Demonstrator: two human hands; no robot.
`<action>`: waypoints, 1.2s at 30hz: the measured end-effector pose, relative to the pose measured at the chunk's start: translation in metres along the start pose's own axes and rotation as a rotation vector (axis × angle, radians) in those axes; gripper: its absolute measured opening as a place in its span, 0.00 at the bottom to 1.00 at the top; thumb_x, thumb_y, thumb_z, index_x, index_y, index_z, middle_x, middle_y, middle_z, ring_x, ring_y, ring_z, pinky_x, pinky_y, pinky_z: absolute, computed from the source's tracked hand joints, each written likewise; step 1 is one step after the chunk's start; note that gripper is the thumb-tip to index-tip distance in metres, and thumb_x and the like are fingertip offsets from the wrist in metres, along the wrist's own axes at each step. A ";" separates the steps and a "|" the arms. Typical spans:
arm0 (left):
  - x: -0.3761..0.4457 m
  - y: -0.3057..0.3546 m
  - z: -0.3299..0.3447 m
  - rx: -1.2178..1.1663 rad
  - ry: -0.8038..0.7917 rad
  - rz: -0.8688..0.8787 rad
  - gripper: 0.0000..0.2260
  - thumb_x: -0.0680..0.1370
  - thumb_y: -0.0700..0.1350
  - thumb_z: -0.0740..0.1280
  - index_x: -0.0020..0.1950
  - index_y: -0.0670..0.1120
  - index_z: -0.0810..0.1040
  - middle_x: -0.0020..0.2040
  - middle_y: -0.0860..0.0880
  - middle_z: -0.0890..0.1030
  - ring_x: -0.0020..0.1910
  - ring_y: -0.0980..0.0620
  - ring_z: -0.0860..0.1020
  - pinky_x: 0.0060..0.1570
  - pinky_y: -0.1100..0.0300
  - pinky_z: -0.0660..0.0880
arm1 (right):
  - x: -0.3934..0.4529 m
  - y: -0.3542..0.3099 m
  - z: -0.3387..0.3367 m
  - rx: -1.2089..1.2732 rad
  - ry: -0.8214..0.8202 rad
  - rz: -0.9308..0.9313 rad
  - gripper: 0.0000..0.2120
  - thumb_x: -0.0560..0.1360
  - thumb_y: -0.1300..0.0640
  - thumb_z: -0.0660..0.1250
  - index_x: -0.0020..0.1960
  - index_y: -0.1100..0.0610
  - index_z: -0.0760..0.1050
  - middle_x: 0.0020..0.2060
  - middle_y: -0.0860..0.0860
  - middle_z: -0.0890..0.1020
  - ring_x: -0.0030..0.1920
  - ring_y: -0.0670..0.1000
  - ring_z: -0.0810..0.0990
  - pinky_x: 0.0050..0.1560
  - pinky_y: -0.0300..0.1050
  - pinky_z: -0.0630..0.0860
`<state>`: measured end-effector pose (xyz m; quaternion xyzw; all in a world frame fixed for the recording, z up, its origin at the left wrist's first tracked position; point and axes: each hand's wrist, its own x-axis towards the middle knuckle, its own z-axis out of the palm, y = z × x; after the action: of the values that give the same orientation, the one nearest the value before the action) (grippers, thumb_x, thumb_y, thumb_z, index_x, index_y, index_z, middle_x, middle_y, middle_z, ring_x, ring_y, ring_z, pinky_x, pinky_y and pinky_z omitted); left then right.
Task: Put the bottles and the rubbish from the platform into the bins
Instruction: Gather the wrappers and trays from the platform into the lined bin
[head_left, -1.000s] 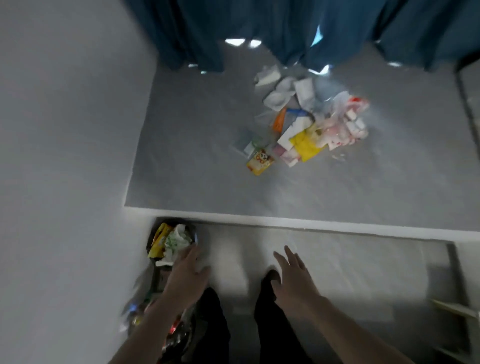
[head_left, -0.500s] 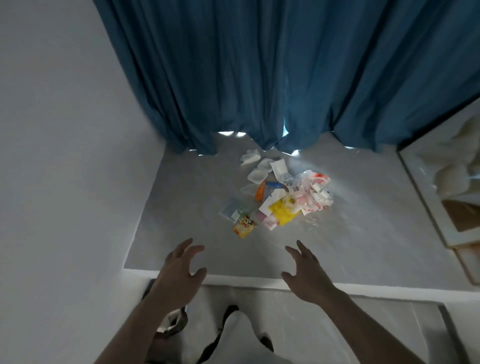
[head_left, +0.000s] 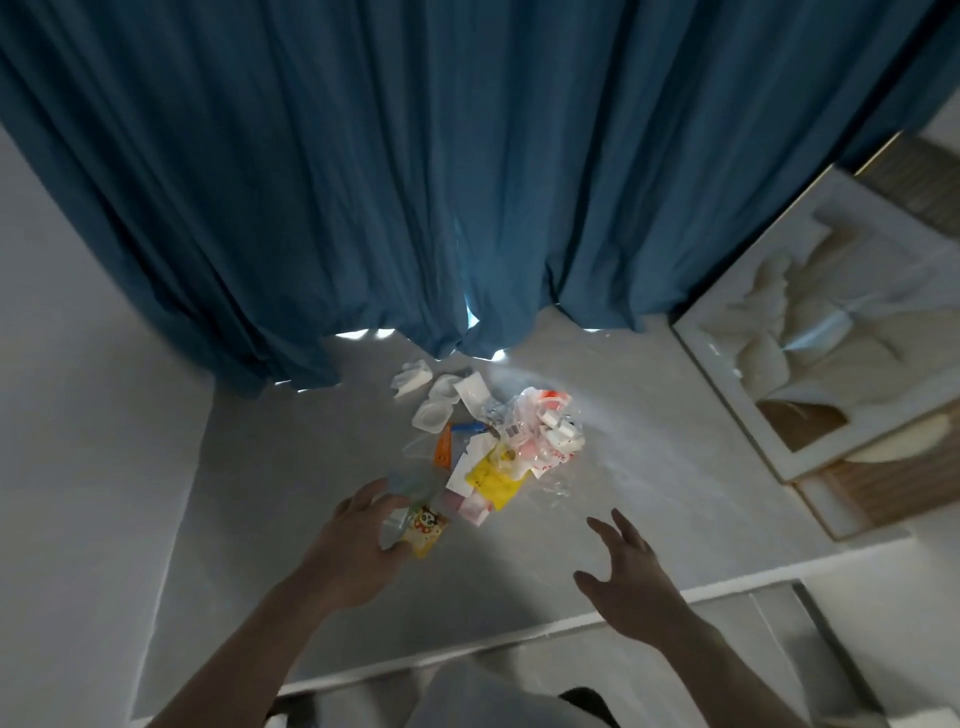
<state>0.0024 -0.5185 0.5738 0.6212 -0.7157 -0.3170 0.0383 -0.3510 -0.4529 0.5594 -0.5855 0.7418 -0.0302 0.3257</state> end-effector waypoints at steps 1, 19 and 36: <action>0.009 0.007 -0.001 -0.009 0.004 0.010 0.24 0.77 0.53 0.70 0.73 0.58 0.71 0.80 0.55 0.58 0.76 0.48 0.63 0.73 0.56 0.64 | 0.004 0.003 -0.005 0.003 0.007 0.011 0.37 0.77 0.44 0.68 0.81 0.45 0.55 0.82 0.48 0.48 0.80 0.55 0.55 0.75 0.50 0.63; 0.172 0.147 0.108 -0.163 -0.043 -0.209 0.25 0.68 0.62 0.64 0.65 0.63 0.74 0.76 0.52 0.66 0.66 0.47 0.75 0.67 0.51 0.71 | 0.166 0.121 -0.128 -0.088 -0.152 -0.077 0.37 0.77 0.43 0.66 0.81 0.45 0.53 0.81 0.47 0.46 0.81 0.54 0.52 0.75 0.50 0.61; 0.416 0.145 0.226 -0.165 -0.212 -0.417 0.22 0.77 0.53 0.65 0.71 0.53 0.75 0.75 0.49 0.68 0.74 0.45 0.65 0.75 0.50 0.63 | 0.301 0.203 -0.079 -0.070 -0.244 0.014 0.34 0.76 0.45 0.67 0.78 0.42 0.55 0.80 0.45 0.51 0.77 0.51 0.63 0.73 0.46 0.65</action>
<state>-0.3181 -0.8031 0.3259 0.7136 -0.5438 -0.4386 -0.0527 -0.5947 -0.6835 0.3998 -0.5904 0.7014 0.0696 0.3933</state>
